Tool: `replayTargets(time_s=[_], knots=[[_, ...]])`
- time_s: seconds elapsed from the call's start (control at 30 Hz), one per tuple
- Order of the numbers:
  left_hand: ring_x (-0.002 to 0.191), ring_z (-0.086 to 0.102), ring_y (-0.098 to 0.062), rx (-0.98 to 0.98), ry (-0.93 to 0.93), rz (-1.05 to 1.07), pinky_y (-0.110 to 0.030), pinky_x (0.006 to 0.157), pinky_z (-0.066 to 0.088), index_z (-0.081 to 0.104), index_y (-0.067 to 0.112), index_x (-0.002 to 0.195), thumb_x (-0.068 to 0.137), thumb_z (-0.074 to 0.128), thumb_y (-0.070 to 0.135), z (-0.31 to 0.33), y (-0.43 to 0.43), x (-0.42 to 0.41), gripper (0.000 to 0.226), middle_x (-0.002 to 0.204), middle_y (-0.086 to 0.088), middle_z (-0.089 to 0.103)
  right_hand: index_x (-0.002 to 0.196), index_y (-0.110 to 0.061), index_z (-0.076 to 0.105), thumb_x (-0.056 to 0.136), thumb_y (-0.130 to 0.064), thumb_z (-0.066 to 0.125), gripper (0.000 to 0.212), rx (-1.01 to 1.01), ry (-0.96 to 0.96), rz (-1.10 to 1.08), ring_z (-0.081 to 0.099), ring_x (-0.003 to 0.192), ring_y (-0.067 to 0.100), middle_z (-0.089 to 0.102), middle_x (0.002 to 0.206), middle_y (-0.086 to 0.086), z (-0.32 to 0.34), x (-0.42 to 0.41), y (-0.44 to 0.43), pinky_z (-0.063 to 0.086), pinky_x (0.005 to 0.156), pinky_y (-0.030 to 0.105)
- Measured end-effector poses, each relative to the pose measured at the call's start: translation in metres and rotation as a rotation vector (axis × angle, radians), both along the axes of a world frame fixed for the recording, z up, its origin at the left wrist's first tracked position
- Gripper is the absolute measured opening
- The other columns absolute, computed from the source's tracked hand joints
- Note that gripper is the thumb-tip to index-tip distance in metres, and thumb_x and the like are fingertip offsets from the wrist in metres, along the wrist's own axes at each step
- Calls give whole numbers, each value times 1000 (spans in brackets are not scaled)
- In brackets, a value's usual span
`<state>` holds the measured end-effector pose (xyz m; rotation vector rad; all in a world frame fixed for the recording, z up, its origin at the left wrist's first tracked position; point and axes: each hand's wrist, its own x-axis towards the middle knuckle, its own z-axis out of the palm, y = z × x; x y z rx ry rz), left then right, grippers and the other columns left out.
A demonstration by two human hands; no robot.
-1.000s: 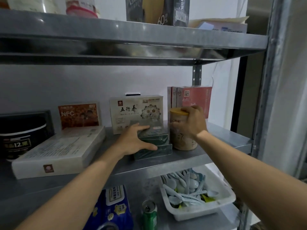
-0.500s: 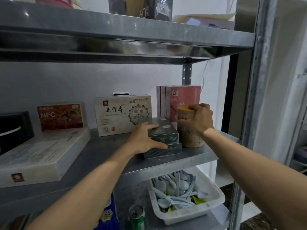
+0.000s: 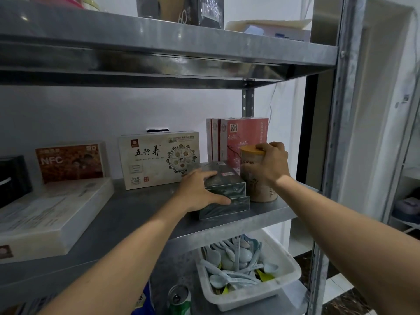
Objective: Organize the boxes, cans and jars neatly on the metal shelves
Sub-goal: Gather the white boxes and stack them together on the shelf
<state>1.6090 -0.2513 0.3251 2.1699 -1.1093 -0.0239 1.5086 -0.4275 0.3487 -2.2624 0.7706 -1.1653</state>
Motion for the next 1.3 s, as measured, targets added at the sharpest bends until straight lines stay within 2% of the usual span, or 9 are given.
replayTargets(time_s=[0.33, 0.47, 0.6, 0.67, 0.77, 0.83, 1.0, 1.13, 1.3], knots=[[146, 18, -23, 1, 10, 7, -37, 116, 19, 42, 31, 145, 60, 87, 46, 2, 1, -4, 97, 160, -2, 19, 135, -11, 51, 75, -44, 79, 74, 4, 51, 3, 34, 130, 33, 35, 139, 16, 3, -5, 6, 34, 110, 37], [143, 25, -22, -20, 4, 11, -35, 113, 24, 42, 27, 145, 59, 89, 44, 2, 2, -5, 99, 157, -1, 26, 135, -12, 50, 77, -43, 77, 71, 5, 59, -29, 27, 136, 32, 33, 143, 17, 4, -6, 13, 32, 110, 39], [138, 33, -19, -40, 16, 21, -31, 109, 30, 42, 22, 144, 55, 89, 50, 3, 6, -6, 104, 153, 0, 33, 128, -10, 56, 83, -39, 71, 56, -88, 72, -57, 27, 136, 34, 37, 140, 21, 6, -8, 24, 31, 110, 42], [136, 36, -19, -73, 25, 24, -29, 105, 32, 44, 22, 143, 60, 84, 56, 5, 12, -7, 98, 152, 0, 35, 124, -12, 59, 84, -41, 68, 50, -188, 80, -79, 31, 135, 33, 42, 139, 19, 8, -7, 33, 28, 113, 46], [135, 39, -20, -82, -12, 37, -34, 107, 31, 44, 24, 142, 79, 63, 65, 11, 30, -6, 78, 151, -1, 39, 126, -16, 59, 87, -44, 62, 48, -288, 115, -97, 31, 138, 30, 42, 143, 14, 11, -3, 49, 16, 116, 52], [136, 38, -21, -92, -40, 49, -32, 106, 29, 45, 23, 142, 87, 57, 59, 19, 48, -4, 67, 150, 0, 41, 129, -17, 58, 88, -44, 60, 49, -330, 98, -49, 33, 137, 29, 44, 143, 11, 11, 0, 61, 20, 117, 51], [136, 39, -18, -124, -114, 149, -24, 103, 28, 49, 22, 139, 92, 60, 39, 33, 107, 8, 51, 147, 4, 45, 140, -16, 48, 91, -46, 59, 58, -332, 88, 170, 34, 137, 27, 41, 147, 9, 11, 13, 108, 34, 112, 44], [129, 46, -16, -97, -173, 276, -19, 98, 32, 52, 19, 137, 89, 66, 39, 33, 155, 19, 54, 143, 1, 50, 142, -17, 46, 92, -42, 60, 58, -381, 84, 357, 36, 136, 24, 40, 148, 7, 6, 34, 157, 40, 105, 39], [130, 46, -18, -27, -191, 377, -23, 100, 33, 48, 19, 140, 89, 62, 45, 31, 213, 36, 59, 146, 0, 47, 143, -19, 44, 91, -43, 59, 59, -358, 142, 489, 35, 137, 27, 39, 149, 8, -8, 68, 209, 39, 109, 45]])
